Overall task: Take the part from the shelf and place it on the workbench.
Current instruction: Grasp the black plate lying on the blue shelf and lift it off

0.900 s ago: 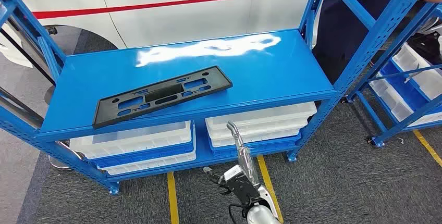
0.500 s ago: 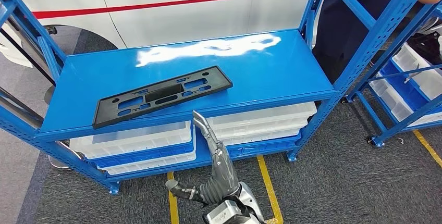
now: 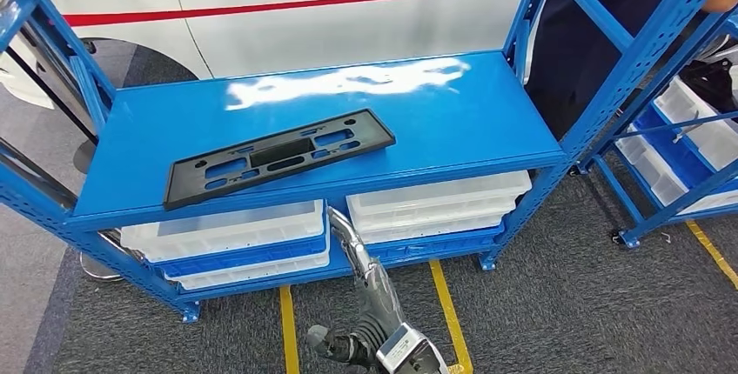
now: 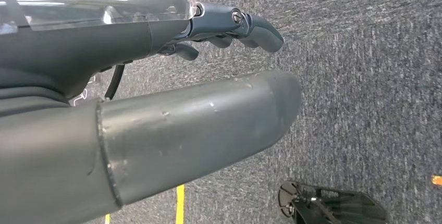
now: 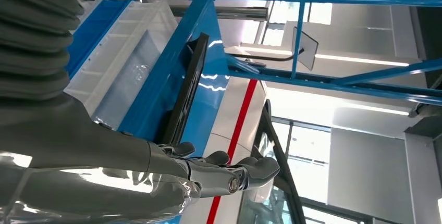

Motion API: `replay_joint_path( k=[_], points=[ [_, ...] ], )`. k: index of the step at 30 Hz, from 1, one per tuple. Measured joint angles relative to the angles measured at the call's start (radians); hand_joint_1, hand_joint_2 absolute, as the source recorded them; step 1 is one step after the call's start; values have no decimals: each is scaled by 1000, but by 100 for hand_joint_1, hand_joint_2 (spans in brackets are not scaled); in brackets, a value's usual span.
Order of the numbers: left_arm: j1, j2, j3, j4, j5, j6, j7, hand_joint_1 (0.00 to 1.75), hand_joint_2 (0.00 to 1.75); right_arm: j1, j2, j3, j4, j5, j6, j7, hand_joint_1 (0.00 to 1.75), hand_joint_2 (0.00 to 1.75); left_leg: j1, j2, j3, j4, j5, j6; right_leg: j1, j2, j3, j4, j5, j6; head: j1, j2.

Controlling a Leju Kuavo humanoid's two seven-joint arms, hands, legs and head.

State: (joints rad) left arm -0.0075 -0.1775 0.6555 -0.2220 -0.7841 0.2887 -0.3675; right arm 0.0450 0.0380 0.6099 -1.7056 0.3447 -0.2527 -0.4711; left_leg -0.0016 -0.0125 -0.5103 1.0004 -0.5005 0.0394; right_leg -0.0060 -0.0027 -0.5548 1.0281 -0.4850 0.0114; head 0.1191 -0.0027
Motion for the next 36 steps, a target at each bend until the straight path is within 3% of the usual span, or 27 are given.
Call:
replay_joint_path(
  k=[2,4,5,6,7,8,10,11,13,15,17,19,20,21,22,23,25,26,27,31,33,35,36],
  points=[
    [0,-1,-1,0,-1,0,-1,0,0,2,-2,-1,-5,3,0,2,0,0,7,-5,9,-18,13,11,1,0,-22,50,-35,7,0,0],
    [0,-1,-1,0,-5,-1,-4,0,0,6,-5,-1,-6,18,0,10,0,0,7,-13,7,-20,16,14,-3,2,-83,174,-94,11,0,0],
    [1,-1,-1,0,-8,-2,-6,0,0,9,-7,-1,-6,30,-1,15,0,0,7,-19,5,-19,16,14,-5,2,-114,231,-111,14,0,0],
    [1,0,-2,0,-12,-3,-8,0,0,12,-8,-1,-6,43,-3,18,0,0,7,-27,5,-17,15,13,-8,2,-131,260,-110,16,0,0],
    [1,0,-3,0,-15,-5,-10,0,0,13,-9,-1,-5,55,-5,22,0,0,7,-37,6,-15,14,11,-10,3,-131,252,-90,18,0,0],
    [0,0,-4,0,-18,-7,-12,0,0,14,-9,-1,-5,63,-7,25,0,0,8,-48,7,-12,11,8,-12,8,-110,204,-51,17,0,0],
    [-2,-1,-8,1,-25,-9,-15,0,0,16,-10,-2,-5,72,-16,34,0,0,10,-69,7,-4,3,-2,-17,47,-55,77,10,14,0,0],
    [-3,-1,-10,1,-28,-10,-15,0,0,18,-11,-3,-4,71,-22,38,0,0,10,-79,3,1,0,-8,-18,68,-36,33,23,11,0,0],
    [-4,-1,-11,2,-33,-10,-16,0,0,25,-12,-9,-1,72,-41,52,0,0,14,-94,-8,5,-3,-22,-14,90,-27,9,17,5,0,0],
    [-2,1,-12,2,-37,-8,-14,0,0,30,-11,-18,7,119,-85,88,0,87,18,-95,-11,8,-8,-35,-16,75,-22,0,16,-6,0,0],
    [-3,2,-12,2,-41,-5,-7,0,0,31,-6,-29,25,232,-171,139,0,175,17,-55,-31,55,-38,-47,-21,57,-12,-8,15,-18,-1,0],
    [-6,3,-12,3,-48,-3,9,0,0,29,4,-51,59,414,-288,193,0,175,18,-11,-95,177,-94,-57,-19,35,-7,-10,12,-27,-1,0],
    [-7,3,-12,3,-53,-4,18,0,0,27,14,-67,80,527,-340,212,0,175,20,-3,-131,239,-115,-61,-17,25,-7,-9,10,-28,-1,0],
    [-6,4,-12,3,-59,-6,28,0,0,25,28,-86,101,646,-377,219,0,175,22,0,-154,274,-117,-64,-17,18,-6,-8,8,-29,-1,0],
    [-4,5,-12,3,-66,-8,36,0,0,24,49,-115,119,761,-397,211,0,175,23,2,-159,275,-100,-66,-17,14,-5,-6,5,-28,-1,0],
    [-2,7,-12,3,-74,-12,44,0,0,24,75,-151,130,858,-403,192,0,175,24,3,-145,235,-65,-67,-17,11,-3,-4,2,-26,-2,0],
    [0,11,-11,3,-88,-23,55,0,0,24,133,-235,145,998,-404,160,0,175,23,7,-89,106,6,-63,-16,6,3,0,-6,-19,-2,0],
    [-1,13,-11,4,-94,-29,60,0,0,22,156,-272,151,1043,-404,160,0,175,22,8,-69,58,24,-58,-14,4,3,2,-8,-14,-1,0],
    [-1,14,-10,4,-101,-35,65,0,0,19,175,-302,156,1082,-404,176,0,175,19,8,-59,33,29,-53,-12,2,3,3,-9,-9,-1,0],
    [-2,17,-4,4,-125,-51,75,0,0,6,209,-367,172,1165,-405,300,0,175,19,7,-57,21,31,-26,-12,1,-3,14,-19,11,-1,0],
    [-3,19,0,4,-133,-55,75,0,0,3,218,-389,177,1165,-406,329,0,175,21,8,-55,15,35,-12,-14,2,-39,92,-65,16,-1,0],
    [-4,22,3,4,-136,-57,75,0,0,4,225,-407,183,1162,-406,337,0,175,17,9,-55,15,34,-5,-14,3,-104,220,-119,18,-1,0],
    [-4,24,3,4,-137,-57,75,0,0,5,227,-413,186,1162,-406,338,0,175,15,8,-54,16,33,-3,-14,3,-128,264,-128,18,-1,0]
  ],
)
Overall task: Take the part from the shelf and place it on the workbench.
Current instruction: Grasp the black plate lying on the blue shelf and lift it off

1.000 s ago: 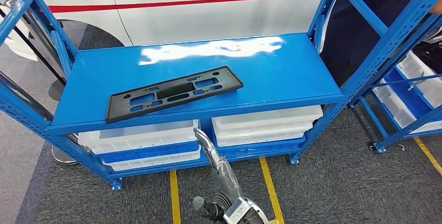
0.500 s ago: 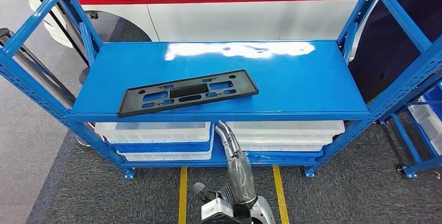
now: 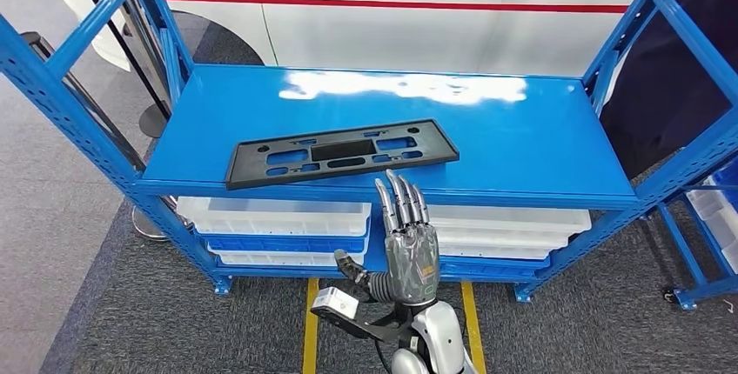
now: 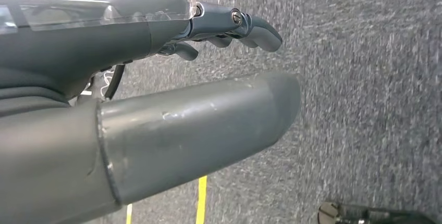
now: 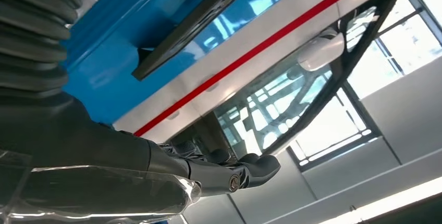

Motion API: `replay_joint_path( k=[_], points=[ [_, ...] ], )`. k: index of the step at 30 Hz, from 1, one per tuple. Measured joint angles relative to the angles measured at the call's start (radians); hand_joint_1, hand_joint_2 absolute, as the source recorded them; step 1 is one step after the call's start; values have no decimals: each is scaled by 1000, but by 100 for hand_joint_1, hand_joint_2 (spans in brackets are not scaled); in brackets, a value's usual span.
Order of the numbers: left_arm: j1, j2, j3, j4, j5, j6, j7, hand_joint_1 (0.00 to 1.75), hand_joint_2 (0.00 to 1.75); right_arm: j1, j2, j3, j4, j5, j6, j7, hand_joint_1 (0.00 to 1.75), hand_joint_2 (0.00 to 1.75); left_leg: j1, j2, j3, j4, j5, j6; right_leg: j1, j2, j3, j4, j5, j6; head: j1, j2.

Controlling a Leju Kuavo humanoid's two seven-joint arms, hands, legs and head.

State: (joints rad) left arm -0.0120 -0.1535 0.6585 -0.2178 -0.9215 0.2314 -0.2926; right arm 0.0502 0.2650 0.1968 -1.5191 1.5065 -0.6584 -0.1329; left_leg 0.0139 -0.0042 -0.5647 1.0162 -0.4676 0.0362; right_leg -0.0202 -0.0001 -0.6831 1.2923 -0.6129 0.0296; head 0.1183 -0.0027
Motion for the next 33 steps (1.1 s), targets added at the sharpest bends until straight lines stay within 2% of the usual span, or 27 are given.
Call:
replay_joint_path(
  k=[1,2,4,5,6,8,10,11,12,14,15,16,17,19,21,24,26,28,30,31,32,33],
  points=[
    [0,1,0,0,-1,-1,0,0,0,1,2,-5,3,-1,0,0,0,175,-2,-1,1,1,-1,1,0,0,-8,11,11,-1,0,0],
    [-1,1,0,0,-2,-2,0,0,0,1,4,-9,5,-3,0,-4,0,175,-3,-1,4,2,-3,1,1,0,3,-18,39,-4,0,0],
    [-1,1,1,0,-5,-6,0,0,0,1,11,-21,7,-14,0,-26,0,175,-7,-3,9,3,-7,-2,5,0,59,-143,109,-16,0,0],
    [-1,2,3,0,-6,-10,1,0,0,2,17,-32,7,-22,0,-43,0,175,-8,-3,10,4,-9,-4,8,0,84,-201,129,-22,0,0],
    [-2,2,5,1,-7,-15,4,0,0,4,22,-46,7,-29,0,-59,0,175,-9,-3,9,5,-10,-8,12,0,99,-237,138,-26,0,0],
    [-3,3,12,1,-8,-26,16,0,0,9,31,-80,7,-44,0,-78,0,175,-8,-4,8,4,-11,-19,16,1,105,-258,137,-30,0,0],
    [-4,8,22,1,-11,-38,30,0,0,16,36,-113,3,-53,0,-81,0,175,-6,-3,7,11,-19,-30,11,0,111,-268,141,-38,0,0],
    [-5,10,26,1,-14,-44,34,0,0,19,39,-126,1,-56,0,-81,0,175,-5,-2,-1,31,-34,-35,7,-1,115,-274,144,-43,0,0],
    [-5,12,30,1,-17,-51,36,0,0,22,41,-140,-2,-60,0,-83,0,175,-3,-2,-19,73,-60,-39,4,-3,118,-278,146,-47,0,0],
    [-5,14,36,1,-23,-63,36,0,0,28,43,-171,-4,-68,0,-96,0,175,1,-1,-77,197,-119,-48,5,-6,119,-279,145,-51,0,0],
    [-5,16,40,1,-26,-69,36,0,0,31,45,-189,-5,-69,0,-104,0,175,4,-1,-103,249,-135,-53,5,-7,120,-278,144,-52,0,0],
    [-5,17,45,1,-29,-75,36,0,0,34,46,-206,-5,-67,0,-109,0,175,7,-1,-113,266,-130,-57,4,-7,120,-276,143,-51,0,0],
    [-4,19,48,1,-31,-79,37,0,0,36,48,-222,-5,-62,0,-114,0,175,10,-1,-104,244,-106,-60,3,-6,120,-274,141,-49,0,0],
    [-5,22,53,1,-34,-86,38,0,0,39,51,-243,-5,-52,0,-118,0,175,16,0,-48,123,-39,-64,-1,-4,121,-266,134,-40,0,0],
    [-6,23,55,1,-37,-91,39,0,0,40,52,-255,-6,-40,0,-116,0,175,13,-2,-6,32,-12,-58,1,-3,118,-257,128,-27,0,0],
    [-9,23,58,1,-42,-102,41,0,0,41,52,-261,-8,3,-1,-89,0,175,8,-4,-2,15,-14,-35,3,-3,118,-260,129,-9,0,0],
    [-9,23,60,1,-47,-107,42,0,0,40,52,-261,-8,30,-1,-67,0,175,10,-4,4,7,-12,-20,0,-2,112,-239,113,0,0,0],
    [-10,24,62,1,-51,-111,42,0,0,40,51,-260,-6,44,-1,-50,0,175,9,-3,8,3,-12,-7,-2,-1,65,-143,65,3,0,0],
    [-10,25,64,1,-55,-113,43,0,0,40,51,-260,-2,49,-1,-37,0,175,4,-3,10,3,-15,0,-2,-1,-5,-16,20,4,0,0],
    [-10,25,65,1,-56,-113,43,0,0,40,51,-259,0,51,-1,-30,0,175,1,-3,12,3,-18,2,-1,-1,-26,15,21,3,0,0],
    [-10,25,66,1,-58,-114,44,0,0,40,51,-258,2,52,-1,-22,0,175,-1,-3,17,3,-21,2,-1,-1,-27,7,42,0,0,0],
    [-10,25,67,1,-59,-114,46,0,0,40,50,-256,4,54,-1,-14,0,175,-3,-4,23,3,-25,1,0,-1,-10,-37,78,-5,0,0]
  ],
)
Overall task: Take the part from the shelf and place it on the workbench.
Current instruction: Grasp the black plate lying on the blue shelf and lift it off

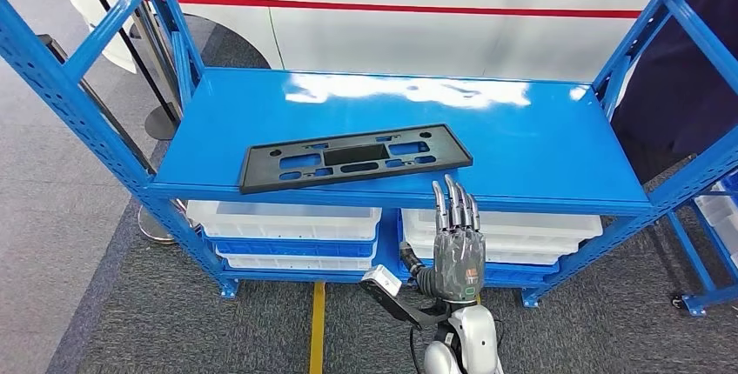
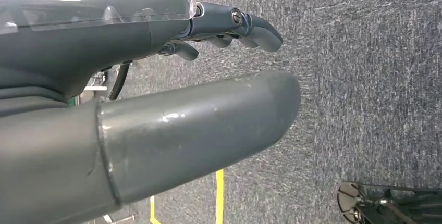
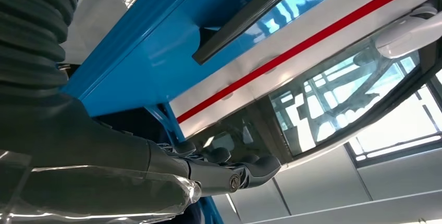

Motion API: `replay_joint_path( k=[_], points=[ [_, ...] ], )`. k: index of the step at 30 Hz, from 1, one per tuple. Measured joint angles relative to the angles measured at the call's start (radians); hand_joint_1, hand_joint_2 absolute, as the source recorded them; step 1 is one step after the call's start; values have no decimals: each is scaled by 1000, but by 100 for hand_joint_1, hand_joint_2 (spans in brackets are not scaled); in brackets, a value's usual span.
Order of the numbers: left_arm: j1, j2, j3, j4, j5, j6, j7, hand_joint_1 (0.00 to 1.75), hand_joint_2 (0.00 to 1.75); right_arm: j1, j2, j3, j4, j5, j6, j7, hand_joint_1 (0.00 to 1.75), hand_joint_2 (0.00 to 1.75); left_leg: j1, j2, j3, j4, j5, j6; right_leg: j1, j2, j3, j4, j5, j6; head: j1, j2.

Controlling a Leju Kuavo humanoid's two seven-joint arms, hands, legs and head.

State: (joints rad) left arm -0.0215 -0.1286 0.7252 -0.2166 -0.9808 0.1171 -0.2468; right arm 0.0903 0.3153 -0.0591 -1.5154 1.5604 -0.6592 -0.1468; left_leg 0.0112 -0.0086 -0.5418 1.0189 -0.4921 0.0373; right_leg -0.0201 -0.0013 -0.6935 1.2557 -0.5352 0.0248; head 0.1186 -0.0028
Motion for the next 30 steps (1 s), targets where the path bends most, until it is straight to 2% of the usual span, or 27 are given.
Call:
replay_joint_path(
  k=[1,2,3,5,8,9,10,12,13,14,15,16,17,18,19,22,24,25,27,28,29,30],
  points=[
    [0,0,1,0,0,0,1,0,0,0,0,3,1,1,0,8,0,175,-1,-1,7,0,-5,-2,3,0,28,-67,40,-7,0,0],
    [0,-1,1,0,-1,-1,2,0,0,-1,-1,5,1,2,0,14,0,175,-4,-1,12,1,-10,-5,7,0,57,-129,66,-15,0,0],
    [-1,-1,2,1,-1,-1,2,0,0,-1,-2,8,1,2,0,18,0,175,-4,-2,15,1,-15,-10,11,-1,79,-177,79,-21,0,0],
    [-2,-1,4,2,-2,-2,3,0,0,-1,-2,14,2,1,0,21,0,175,-4,0,18,-2,-22,-21,19,0,96,-212,72,-29,1,0],
    [-4,1,5,2,-3,-2,4,0,0,0,-2,23,2,0,0,22,0,175,-4,4,27,8,-36,-36,11,2,118,-233,67,-39,1,0],
    [-5,2,5,1,-4,-2,5,0,0,0,-2,26,2,0,0,22,0,175,-3,4,13,42,-52,-40,7,1,130,-241,65,-44,1,0],
    [-4,2,5,1,-4,-3,5,0,0,1,-2,28,3,0,0,23,0,175,0,5,-17,97,-73,-44,6,-2,140,-246,60,-48,0,0],
    [-3,3,5,1,-5,-4,5,0,0,1,-2,30,5,1,0,29,0,175,4,5,-101,229,-113,-52,6,-4,155,-247,47,-53,0,0],
    [-1,3,6,1,-6,-5,6,0,0,1,-2,30,6,2,0,33,0,175,6,5,-133,268,-112,-55,5,-4,163,-247,40,-52,0,0],
    [1,4,6,1,-7,-5,8,0,0,2,-2,31,7,4,0,38,0,175,8,5,-149,271,-90,-58,5,-2,173,-247,31,-51,0,0],
    [3,5,6,1,-9,-5,9,0,0,2,-2,33,8,6,0,43,0,175,10,5,-145,235,-49,-59,4,0,185,-246,22,-48,0,0],
    [4,6,6,1,-10,-5,9,0,0,2,-2,37,9,7,0,48,0,175,12,6,-128,171,1,-60,2,1,197,-246,11,-44,0,0],
    [5,7,6,2,-11,-6,10,0,0,2,-3,41,10,8,0,53,0,175,11,7,-107,112,38,-59,3,1,208,-246,1,-38,0,0],
    [4,7,6,2,-12,-6,10,0,0,2,-4,46,11,8,0,58,0,175,8,7,-87,62,57,-55,4,1,215,-245,-9,-31,0,0],
    [3,7,6,2,-14,-7,10,0,0,2,-6,51,12,8,0,64,0,175,6,6,-75,34,60,-50,5,1,219,-246,-16,-24,0,0],
    [1,7,6,3,-19,-8,12,0,0,0,-12,64,15,9,0,88,0,175,4,4,-59,17,39,-26,7,1,226,-239,-16,-9,0,0],
    [2,7,6,3,-22,-8,13,0,0,-2,-21,80,17,9,0,113,0,175,6,4,-40,9,32,-13,6,1,202,-183,-22,-2,0,0],
    [2,7,6,3,-24,-8,13,0,0,-3,-30,91,20,9,0,132,0,175,6,4,-31,6,28,-7,6,1,171,-132,-34,0,0,0],
    [0,8,6,3,-32,-6,17,0,0,-5,-57,116,29,9,0,182,0,175,4,3,-20,5,19,2,6,1,88,-14,-80,3,0,0],
    [0,8,6,3,-36,-5,20,0,0,-6,-73,132,35,9,0,211,0,175,2,1,-13,5,13,4,6,1,51,23,-95,3,0,0],
    [-1,8,6,3,-41,-5,24,0,0,-8,-88,147,40,9,0,237,0,175,1,-1,-6,5,7,4,7,1,27,37,-96,2,0,0],
    [-1,8,6,3,-44,-5,28,0,0,-11,-105,165,46,9,0,264,0,175,-1,-2,4,5,-1,4,8,2,21,10,-65,-2,0,0]
  ],
)
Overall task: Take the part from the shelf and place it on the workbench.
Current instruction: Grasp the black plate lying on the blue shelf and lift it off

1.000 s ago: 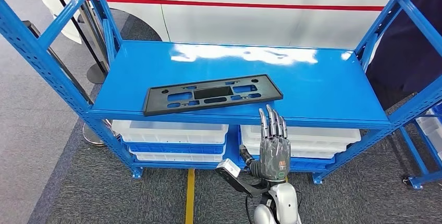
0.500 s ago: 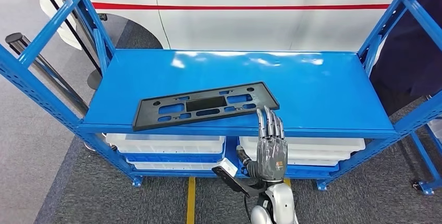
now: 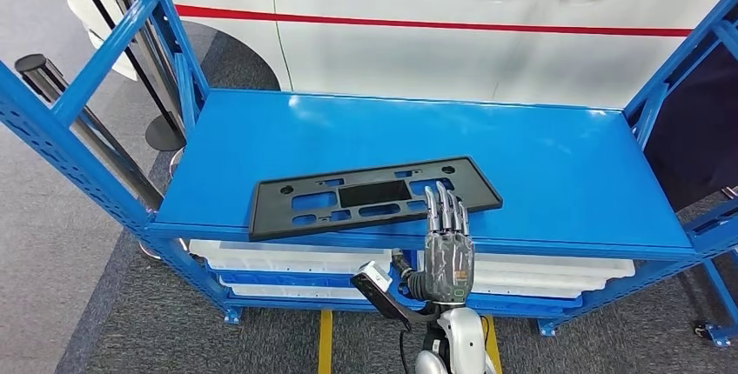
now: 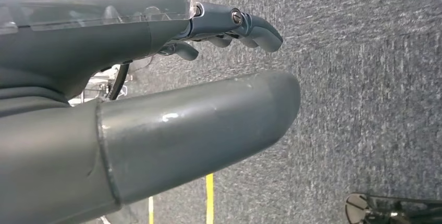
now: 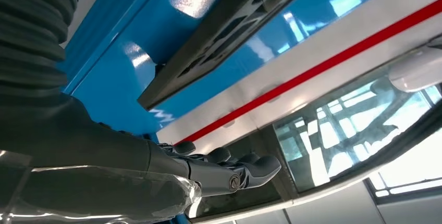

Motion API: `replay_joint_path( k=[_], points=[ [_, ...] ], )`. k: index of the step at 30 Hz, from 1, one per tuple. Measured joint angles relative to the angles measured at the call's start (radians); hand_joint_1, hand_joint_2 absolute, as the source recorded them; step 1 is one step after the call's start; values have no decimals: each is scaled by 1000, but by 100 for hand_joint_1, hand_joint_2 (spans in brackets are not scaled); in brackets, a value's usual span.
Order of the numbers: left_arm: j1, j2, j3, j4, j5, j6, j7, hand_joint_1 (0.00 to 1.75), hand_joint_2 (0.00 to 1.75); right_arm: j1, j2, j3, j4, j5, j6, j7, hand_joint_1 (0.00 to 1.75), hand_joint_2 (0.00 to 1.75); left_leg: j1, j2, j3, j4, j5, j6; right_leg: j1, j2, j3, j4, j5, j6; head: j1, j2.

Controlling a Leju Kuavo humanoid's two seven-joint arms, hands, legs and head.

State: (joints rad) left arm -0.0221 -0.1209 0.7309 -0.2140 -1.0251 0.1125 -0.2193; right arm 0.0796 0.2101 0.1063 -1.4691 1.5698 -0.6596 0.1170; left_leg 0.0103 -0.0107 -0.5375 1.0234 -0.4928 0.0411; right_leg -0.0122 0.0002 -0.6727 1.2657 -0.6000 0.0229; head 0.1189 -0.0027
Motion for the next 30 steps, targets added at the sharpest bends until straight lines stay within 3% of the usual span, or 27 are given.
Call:
replay_joint_path(
  k=[2,3,4,6,8,10,12,14,16,18,19,24,26,28,29,30],
  points=[
    [1,-1,0,1,-6,0,5,0,0,-11,-35,40,12,0,0,65,0,175,-2,0,20,-1,-15,-3,6,0,24,-113,99,-15,-1,0],
    [1,-2,0,1,-8,0,7,0,0,-20,-56,65,20,0,0,109,0,175,-3,0,27,-2,-22,-6,11,1,36,-170,133,-23,0,0],
    [0,-3,0,2,-10,0,8,0,0,-30,-77,93,27,0,0,156,0,175,-2,0,28,-2,-26,-10,16,1,43,-202,149,-30,0,0],
    [-3,-4,0,3,-15,0,10,0,0,-53,-122,161,44,0,0,255,0,175,-2,1,31,-1,-25,-21,22,2,44,-225,153,-37,3,0],
    [-3,-3,0,3,-21,-1,12,0,0,-84,-167,243,63,0,0,355,0,175,-2,2,35,9,-31,-32,15,5,58,-238,165,-42,3,0],
    [-5,-1,0,3,-26,-2,13,0,0,-124,-208,337,89,0,0,447,0,175,0,4,8,72,-64,-39,7,6,72,-246,164,-48,3,0],
    [-8,-1,0,3,-29,-3,13,0,0,-154,-239,417,116,0,0,509,0,175,3,4,-55,187,-115,-48,7,3,75,-246,160,-53,3,0],
    [-7,0,0,3,-29,-3,13,0,0,-172,-262,480,137,0,0,535,0,175,6,5,-109,258,-132,-57,7,1,77,-244,155,-54,3,0],
    [-4,2,0,3,-30,-3,13,0,0,-181,-278,525,153,0,0,544,0,175,8,5,-103,204,-79,-60,6,1,81,-240,149,-52,2,0],
    [-3,4,0,3,-30,-4,13,0,0,-190,-285,550,162,0,0,547,0,175,8,5,-60,78,-11,-56,7,1,84,-235,144,-46,3,0],
    [-4,4,0,3,-29,-5,12,0,0,-195,-288,559,166,0,0,545,0,175,6,6,-46,36,-2,-52,8,1,83,-233,143,-41,3,0],
    [-3,3,3,3,-20,-17,4,0,0,-197,-282,571,165,0,0,470,0,175,6,7,-31,2,18,-18,10,0,80,-217,125,-12,3,0],
    [-3,2,6,3,-18,-25,1,0,0,-187,-262,553,155,0,0,394,0,175,9,9,-26,-4,18,-6,7,0,41,-135,79,-5,3,0],
    [-4,3,9,3,-18,-29,-2,0,0,-172,-233,522,148,0,0,319,0,175,8,9,-24,-4,13,1,4,0,-31,0,26,-1,3,0],
    [-4,3,10,3,-18,-29,-2,0,0,-163,-219,504,145,0,0,286,0,175,7,9,-20,-4,10,1,3,0,-57,46,17,1,3,0],
    [-3,3,12,3,-18,-30,-2,0,0,-155,-206,485,143,0,0,257,0,175,7,8,-14,-4,5,0,2,0,-66,54,31,1,3,0]
  ],
)
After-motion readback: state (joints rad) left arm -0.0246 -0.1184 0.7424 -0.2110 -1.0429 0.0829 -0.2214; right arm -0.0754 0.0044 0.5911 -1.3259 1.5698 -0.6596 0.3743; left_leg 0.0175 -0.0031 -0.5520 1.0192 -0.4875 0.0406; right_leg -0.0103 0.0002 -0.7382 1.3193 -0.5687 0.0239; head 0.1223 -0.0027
